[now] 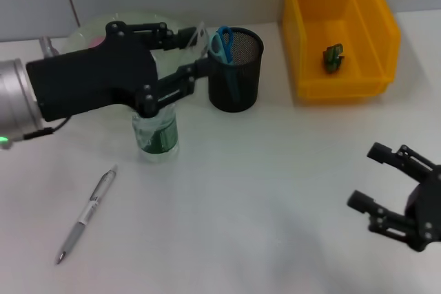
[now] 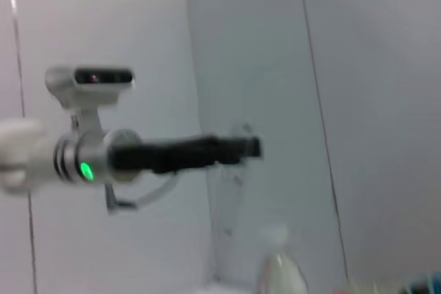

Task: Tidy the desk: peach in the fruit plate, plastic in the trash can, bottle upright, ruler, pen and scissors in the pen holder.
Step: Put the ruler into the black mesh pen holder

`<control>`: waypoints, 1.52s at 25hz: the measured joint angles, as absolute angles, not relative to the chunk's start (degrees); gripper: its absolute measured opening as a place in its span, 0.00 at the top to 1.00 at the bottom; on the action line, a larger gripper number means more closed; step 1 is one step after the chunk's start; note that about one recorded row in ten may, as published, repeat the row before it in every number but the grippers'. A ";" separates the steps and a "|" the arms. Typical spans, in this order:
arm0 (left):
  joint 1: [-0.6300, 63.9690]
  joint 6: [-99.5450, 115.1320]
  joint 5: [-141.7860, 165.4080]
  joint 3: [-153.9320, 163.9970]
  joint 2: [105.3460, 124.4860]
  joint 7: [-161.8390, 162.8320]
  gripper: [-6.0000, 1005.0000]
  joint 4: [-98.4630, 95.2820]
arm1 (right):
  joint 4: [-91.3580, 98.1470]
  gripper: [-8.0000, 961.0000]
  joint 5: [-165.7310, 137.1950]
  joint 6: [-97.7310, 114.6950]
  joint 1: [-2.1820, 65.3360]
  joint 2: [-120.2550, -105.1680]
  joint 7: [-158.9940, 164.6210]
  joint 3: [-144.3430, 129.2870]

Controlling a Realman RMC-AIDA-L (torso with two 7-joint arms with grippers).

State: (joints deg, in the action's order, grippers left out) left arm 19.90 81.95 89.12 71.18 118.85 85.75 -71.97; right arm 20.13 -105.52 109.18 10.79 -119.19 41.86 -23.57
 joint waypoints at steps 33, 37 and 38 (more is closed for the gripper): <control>7.00 51.98 25.90 113.29 119.00 24.89 0.57 -63.66 | -31.54 0.13 -106.06 90.45 21.50 -119.97 -11.73 -4.30; 6.50 52.33 23.63 115.00 119.00 22.45 0.57 -63.60 | -32.50 0.13 -105.98 87.81 21.61 -119.97 -11.73 -2.13; 6.37 52.42 23.07 115.39 119.01 21.52 0.57 -63.58 | -32.68 0.13 -106.05 87.50 21.74 -119.96 -11.73 -1.89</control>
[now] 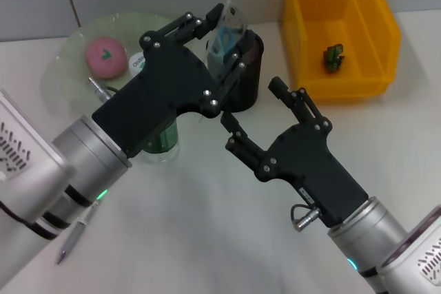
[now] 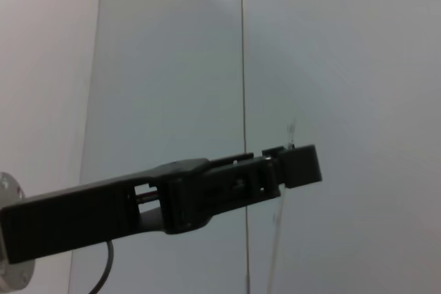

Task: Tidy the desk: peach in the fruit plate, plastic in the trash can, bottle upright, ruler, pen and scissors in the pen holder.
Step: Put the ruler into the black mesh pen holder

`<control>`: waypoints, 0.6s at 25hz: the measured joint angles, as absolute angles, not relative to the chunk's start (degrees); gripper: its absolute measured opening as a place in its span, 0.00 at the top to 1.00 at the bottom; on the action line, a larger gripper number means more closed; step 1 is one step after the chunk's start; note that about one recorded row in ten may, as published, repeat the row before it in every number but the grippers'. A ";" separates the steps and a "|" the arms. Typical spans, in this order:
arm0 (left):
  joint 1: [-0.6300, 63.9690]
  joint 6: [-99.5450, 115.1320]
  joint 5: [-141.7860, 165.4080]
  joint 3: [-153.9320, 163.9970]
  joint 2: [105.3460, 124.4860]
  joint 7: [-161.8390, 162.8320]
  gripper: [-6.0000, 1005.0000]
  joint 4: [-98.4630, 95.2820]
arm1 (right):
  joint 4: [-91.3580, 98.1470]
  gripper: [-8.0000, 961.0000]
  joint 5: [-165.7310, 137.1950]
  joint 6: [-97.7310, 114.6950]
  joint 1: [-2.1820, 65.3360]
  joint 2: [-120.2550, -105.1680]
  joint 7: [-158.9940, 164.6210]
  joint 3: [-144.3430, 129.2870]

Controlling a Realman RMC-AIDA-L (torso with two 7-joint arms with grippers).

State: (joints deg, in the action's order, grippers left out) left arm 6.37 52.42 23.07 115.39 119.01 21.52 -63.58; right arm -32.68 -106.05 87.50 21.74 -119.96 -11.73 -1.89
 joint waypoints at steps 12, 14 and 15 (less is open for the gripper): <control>6.56 52.70 18.00 118.86 119.09 15.05 0.55 -62.13 | -34.22 0.13 -106.33 86.16 24.52 -119.97 -11.93 -2.24; 6.62 52.71 17.49 119.21 119.09 14.49 0.55 -62.07 | -34.40 0.13 -106.39 85.95 24.89 -119.97 -11.95 -1.98; 6.62 52.72 17.24 119.34 119.09 14.15 0.55 -62.06 | -34.48 0.13 -106.40 85.83 24.99 -119.96 -11.95 -1.87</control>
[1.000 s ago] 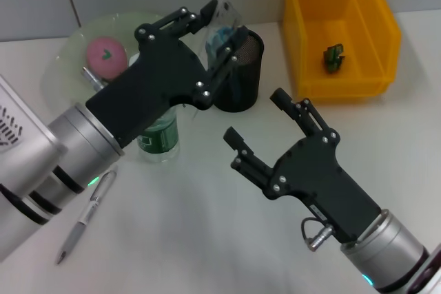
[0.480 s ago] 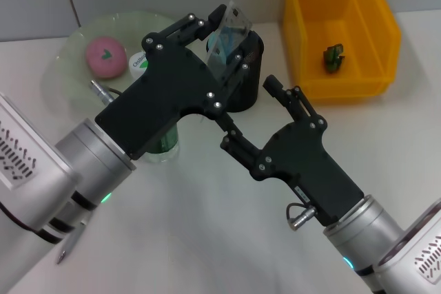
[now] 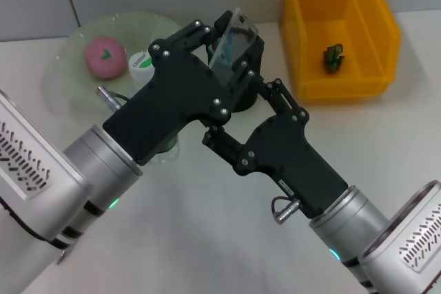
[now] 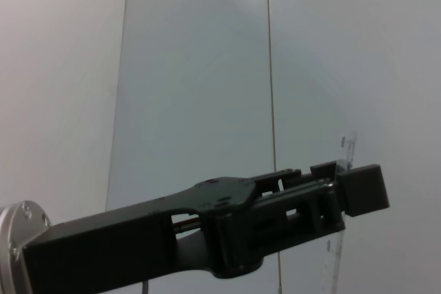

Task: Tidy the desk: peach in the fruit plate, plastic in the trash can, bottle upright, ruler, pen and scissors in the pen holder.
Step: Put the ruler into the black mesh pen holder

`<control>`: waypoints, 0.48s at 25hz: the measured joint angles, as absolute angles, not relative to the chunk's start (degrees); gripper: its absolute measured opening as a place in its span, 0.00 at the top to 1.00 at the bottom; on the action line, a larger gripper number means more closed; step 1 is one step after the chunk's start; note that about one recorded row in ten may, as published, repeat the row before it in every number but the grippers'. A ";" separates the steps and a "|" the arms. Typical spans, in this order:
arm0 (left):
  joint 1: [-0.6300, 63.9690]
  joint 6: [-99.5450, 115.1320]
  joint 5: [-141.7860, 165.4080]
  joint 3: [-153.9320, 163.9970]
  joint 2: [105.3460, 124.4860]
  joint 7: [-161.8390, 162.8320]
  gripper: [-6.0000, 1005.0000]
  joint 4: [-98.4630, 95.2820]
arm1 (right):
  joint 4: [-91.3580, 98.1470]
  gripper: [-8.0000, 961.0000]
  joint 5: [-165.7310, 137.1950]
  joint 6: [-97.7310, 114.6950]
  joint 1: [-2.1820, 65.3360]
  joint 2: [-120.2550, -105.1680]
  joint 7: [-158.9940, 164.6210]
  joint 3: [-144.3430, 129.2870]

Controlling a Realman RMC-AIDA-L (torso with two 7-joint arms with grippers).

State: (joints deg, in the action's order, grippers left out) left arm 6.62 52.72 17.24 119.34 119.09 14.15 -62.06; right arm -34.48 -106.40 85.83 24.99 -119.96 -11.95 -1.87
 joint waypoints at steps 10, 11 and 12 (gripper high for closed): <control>6.29 52.86 16.64 120.22 119.09 13.19 0.53 -62.17 | -35.16 0.13 -106.43 84.82 26.11 -119.97 -11.99 -1.54; 6.29 52.86 16.64 120.22 119.09 13.19 0.53 -62.17 | -35.20 0.13 -106.43 84.81 26.19 -119.96 -12.00 -1.53; 6.26 52.92 16.63 120.33 119.09 13.18 0.53 -62.17 | -35.22 0.13 -106.43 84.80 26.23 -119.96 -12.00 -1.52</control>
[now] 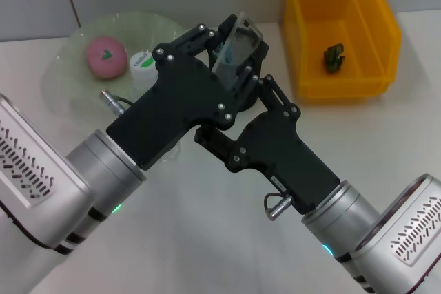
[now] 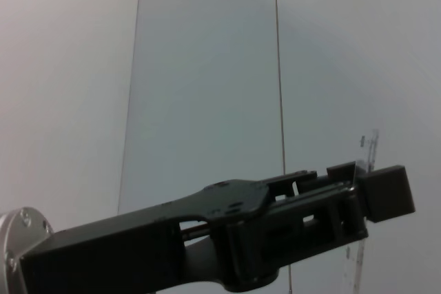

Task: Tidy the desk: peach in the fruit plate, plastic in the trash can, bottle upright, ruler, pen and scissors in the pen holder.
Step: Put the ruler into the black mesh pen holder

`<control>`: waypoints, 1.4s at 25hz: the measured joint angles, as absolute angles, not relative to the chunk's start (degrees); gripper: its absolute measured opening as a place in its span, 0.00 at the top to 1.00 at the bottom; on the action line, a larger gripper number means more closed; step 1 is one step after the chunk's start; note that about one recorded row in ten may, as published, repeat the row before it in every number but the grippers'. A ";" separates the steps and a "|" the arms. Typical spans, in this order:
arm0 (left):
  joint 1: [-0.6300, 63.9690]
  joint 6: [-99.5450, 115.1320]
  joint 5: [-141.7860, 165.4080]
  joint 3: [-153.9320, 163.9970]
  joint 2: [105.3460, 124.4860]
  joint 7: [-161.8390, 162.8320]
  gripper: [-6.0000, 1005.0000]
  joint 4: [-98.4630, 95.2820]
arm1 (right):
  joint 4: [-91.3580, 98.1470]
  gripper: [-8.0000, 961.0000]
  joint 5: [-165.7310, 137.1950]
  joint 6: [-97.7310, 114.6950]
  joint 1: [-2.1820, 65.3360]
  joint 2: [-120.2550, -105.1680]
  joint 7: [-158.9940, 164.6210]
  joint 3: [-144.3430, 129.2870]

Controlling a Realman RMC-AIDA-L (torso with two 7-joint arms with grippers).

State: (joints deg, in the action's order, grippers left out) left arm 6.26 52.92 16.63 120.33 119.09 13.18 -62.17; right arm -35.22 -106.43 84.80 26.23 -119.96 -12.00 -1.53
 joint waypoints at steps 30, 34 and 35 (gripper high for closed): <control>6.01 53.96 16.61 121.02 119.05 13.29 0.49 -61.36 | -36.89 0.64 -107.43 82.71 25.86 -119.97 -12.05 1.09; 6.06 54.02 16.61 121.07 119.02 13.32 0.49 -61.26 | -37.21 0.76 -107.41 82.34 25.54 -119.96 -12.05 1.52; 6.06 54.04 16.61 121.08 119.01 13.33 0.49 -61.26 | -37.23 0.77 -107.39 82.27 25.46 -119.96 -12.05 1.56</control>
State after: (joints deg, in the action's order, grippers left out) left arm 6.06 54.04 16.61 121.08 119.01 13.33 -61.26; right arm -37.23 -107.39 82.27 25.46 -119.96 -12.05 1.56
